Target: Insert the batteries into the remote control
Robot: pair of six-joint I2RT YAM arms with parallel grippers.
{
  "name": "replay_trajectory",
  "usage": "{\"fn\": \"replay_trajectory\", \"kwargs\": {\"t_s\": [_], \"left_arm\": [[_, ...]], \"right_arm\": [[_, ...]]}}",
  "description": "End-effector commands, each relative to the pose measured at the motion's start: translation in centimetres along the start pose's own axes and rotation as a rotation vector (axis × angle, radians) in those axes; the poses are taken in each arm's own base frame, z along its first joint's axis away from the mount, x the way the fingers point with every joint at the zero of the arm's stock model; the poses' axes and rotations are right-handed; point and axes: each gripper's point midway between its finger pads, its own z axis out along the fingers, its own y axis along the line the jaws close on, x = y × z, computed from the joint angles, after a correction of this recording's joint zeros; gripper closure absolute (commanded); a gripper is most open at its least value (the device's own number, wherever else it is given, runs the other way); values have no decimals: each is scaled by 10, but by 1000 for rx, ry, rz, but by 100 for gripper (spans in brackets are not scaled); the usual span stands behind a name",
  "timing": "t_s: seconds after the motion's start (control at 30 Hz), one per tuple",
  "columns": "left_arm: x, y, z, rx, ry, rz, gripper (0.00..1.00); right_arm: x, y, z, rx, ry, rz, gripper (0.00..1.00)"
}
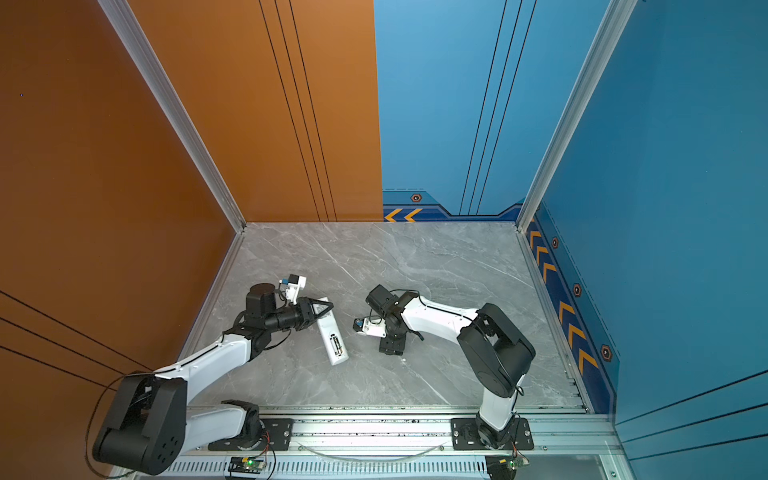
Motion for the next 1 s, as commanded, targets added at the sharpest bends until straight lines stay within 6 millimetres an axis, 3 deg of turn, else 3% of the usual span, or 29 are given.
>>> {"fn": "replay_trajectory", "kwargs": {"t_s": [0.0, 0.97], "left_arm": [[0, 2, -1, 3, 3, -10, 100], [-6, 8, -2, -2, -9, -18, 100]], "right_arm": [[-1, -10, 0, 1, 9, -15, 29], [11, -13, 18, -48, 75, 43, 48]]}}
